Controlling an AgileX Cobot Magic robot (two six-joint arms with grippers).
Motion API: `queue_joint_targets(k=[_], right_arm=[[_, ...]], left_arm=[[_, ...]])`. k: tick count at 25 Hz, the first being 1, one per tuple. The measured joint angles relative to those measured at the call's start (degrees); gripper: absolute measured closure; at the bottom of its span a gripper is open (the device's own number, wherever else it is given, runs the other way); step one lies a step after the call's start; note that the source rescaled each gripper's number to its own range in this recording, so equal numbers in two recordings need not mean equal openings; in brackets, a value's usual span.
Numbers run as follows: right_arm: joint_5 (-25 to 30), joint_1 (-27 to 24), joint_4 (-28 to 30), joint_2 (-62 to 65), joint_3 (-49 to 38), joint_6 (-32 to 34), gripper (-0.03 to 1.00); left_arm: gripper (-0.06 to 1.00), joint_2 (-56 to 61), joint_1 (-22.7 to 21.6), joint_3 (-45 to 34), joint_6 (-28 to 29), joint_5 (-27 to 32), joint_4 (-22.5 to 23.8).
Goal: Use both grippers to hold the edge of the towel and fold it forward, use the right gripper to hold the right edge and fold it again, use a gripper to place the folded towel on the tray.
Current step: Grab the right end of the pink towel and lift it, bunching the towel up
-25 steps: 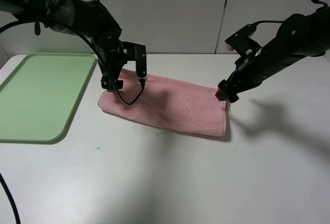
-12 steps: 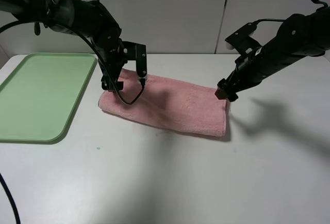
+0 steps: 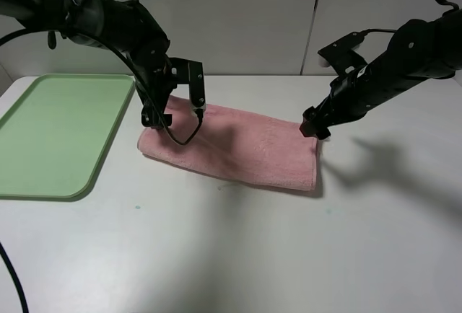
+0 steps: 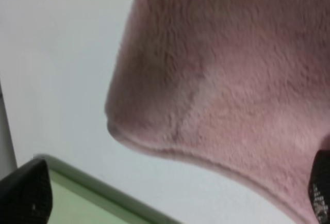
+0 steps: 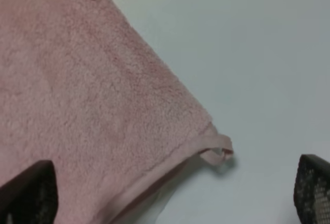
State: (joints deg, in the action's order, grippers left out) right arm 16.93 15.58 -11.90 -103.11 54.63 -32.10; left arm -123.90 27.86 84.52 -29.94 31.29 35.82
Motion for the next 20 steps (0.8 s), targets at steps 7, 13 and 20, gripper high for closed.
queue_joint_targets(k=[7, 13, 20], right_arm=[[1.88, 0.0, 0.0, 0.0, 0.0, 8.07, -0.03], [4.11, 0.0, 0.0, 0.0, 0.0, 12.81, -0.03], [5.7, 0.0, 0.0, 0.0, 0.0, 15.96, -0.03]], left_arm=[[-0.05, 4.28, 0.0, 0.0, 7.9, 3.56, 0.04], [-0.05, 10.75, 0.0, 0.0, 19.36, 8.87, -0.01], [-0.05, 18.29, 0.0, 0.0, 31.37, 21.87, -0.06]])
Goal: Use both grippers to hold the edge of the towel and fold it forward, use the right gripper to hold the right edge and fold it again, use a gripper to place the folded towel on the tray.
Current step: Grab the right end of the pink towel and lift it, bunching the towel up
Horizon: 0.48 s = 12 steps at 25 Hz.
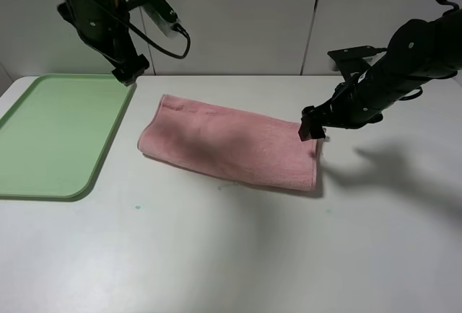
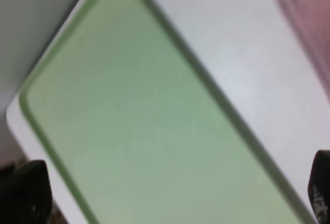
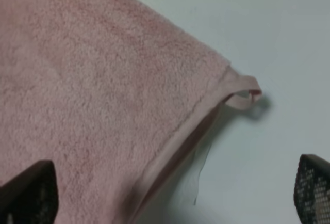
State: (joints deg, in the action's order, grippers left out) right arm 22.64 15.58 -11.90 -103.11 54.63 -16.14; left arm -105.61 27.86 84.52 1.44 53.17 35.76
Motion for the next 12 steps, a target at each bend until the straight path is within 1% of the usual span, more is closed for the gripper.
queue_joint_targets(k=[2, 4, 5, 7, 8, 9, 12], right_arm=[[0.56, 0.0, 0.0, 0.0, 0.0, 0.07, -0.03], [0.67, 0.0, 0.0, 0.0, 0.0, 0.25, -0.03], [0.81, 0.0, 0.0, 0.0, 0.0, 0.41, -0.03], [1.03, 0.0, 0.0, 0.0, 0.0, 1.28, -0.03], [1.25, 0.0, 0.0, 0.0, 0.0, 1.83, -0.03], [1.83, 0.0, 0.0, 0.0, 0.0, 2.18, -0.03], [2.31, 0.0, 0.0, 0.0, 0.0, 3.31, -0.03]], left_arm=[[-0.05, 2.12, 0.0, 0.0, 3.72, 3.14, -0.67], [-0.05, 4.49, 0.0, 0.0, 7.56, 5.44, -3.29], [-0.05, 5.77, 0.0, -0.08, 8.59, 6.38, -4.85], [-0.05, 8.4, 0.06, -1.16, 9.92, 6.84, -8.32], [-0.05, 10.02, 0.37, -2.02, 10.37, 6.77, -9.23], [-0.05, 11.73, 0.87, -3.35, 10.88, 6.55, -9.77], [-0.05, 16.72, 2.72, -7.67, 14.24, 4.93, -9.34]])
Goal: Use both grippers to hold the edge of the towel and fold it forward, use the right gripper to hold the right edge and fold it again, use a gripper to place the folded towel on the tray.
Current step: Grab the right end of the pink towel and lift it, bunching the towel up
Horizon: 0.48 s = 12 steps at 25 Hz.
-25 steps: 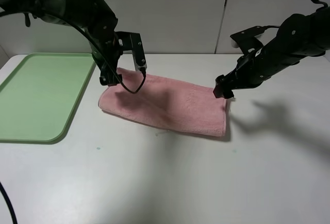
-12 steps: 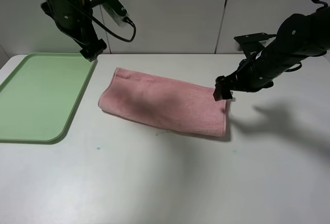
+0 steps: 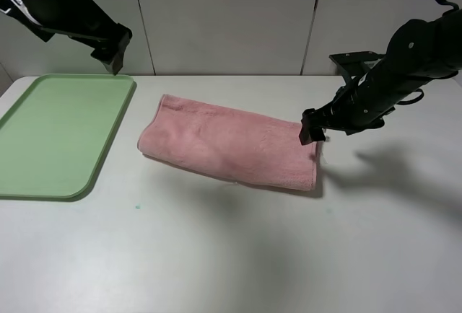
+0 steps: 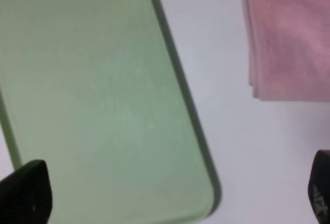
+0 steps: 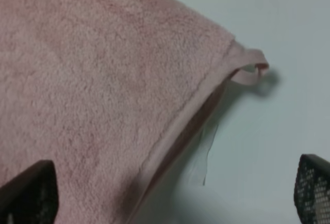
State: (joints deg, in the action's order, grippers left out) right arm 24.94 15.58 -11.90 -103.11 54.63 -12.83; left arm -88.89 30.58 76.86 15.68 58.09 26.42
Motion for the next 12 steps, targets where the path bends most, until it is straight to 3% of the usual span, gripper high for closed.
queue_joint_targets(k=[12], right_arm=[[0.43, 0.0, 0.0, 0.0, 0.0, 3.44, -0.03]], left_arm=[[-0.05, 19.77, 3.34, -18.54, 11.09, -8.87, 3.18]])
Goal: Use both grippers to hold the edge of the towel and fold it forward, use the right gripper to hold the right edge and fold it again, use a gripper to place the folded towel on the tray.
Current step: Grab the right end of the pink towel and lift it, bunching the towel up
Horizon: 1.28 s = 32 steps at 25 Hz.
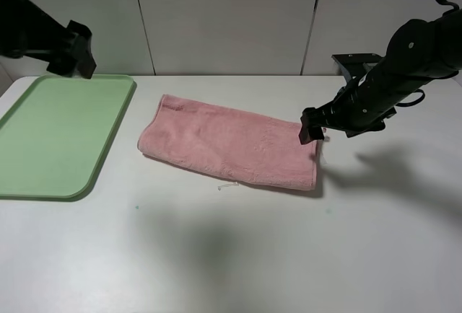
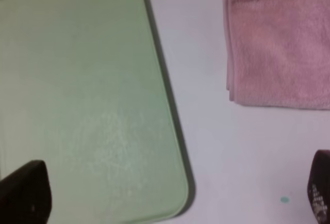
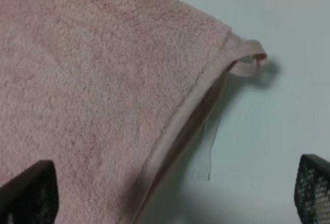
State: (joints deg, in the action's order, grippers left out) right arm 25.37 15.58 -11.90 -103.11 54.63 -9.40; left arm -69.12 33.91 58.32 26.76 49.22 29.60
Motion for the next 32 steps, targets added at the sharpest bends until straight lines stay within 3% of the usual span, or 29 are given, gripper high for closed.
queue_joint_targets(k=[11, 21, 32], right_arm=[[0.23, 0.0, 0.0, 0.0, 0.0, 2.93, -0.03], [0.23, 0.0, 0.0, 0.0, 0.0, 4.5, -0.03], [1.16, 0.0, 0.0, 0.0, 0.0, 14.69, -0.03]], left_arm=[[-0.05, 12.26, 0.0, -16.09, 4.52, -9.43, 0.59], [-0.05, 12.83, 0.0, -17.19, 4.58, -11.2, 0.55], [-0.05, 12.83, 0.0, -17.19, 4.58, -11.37, 0.55]])
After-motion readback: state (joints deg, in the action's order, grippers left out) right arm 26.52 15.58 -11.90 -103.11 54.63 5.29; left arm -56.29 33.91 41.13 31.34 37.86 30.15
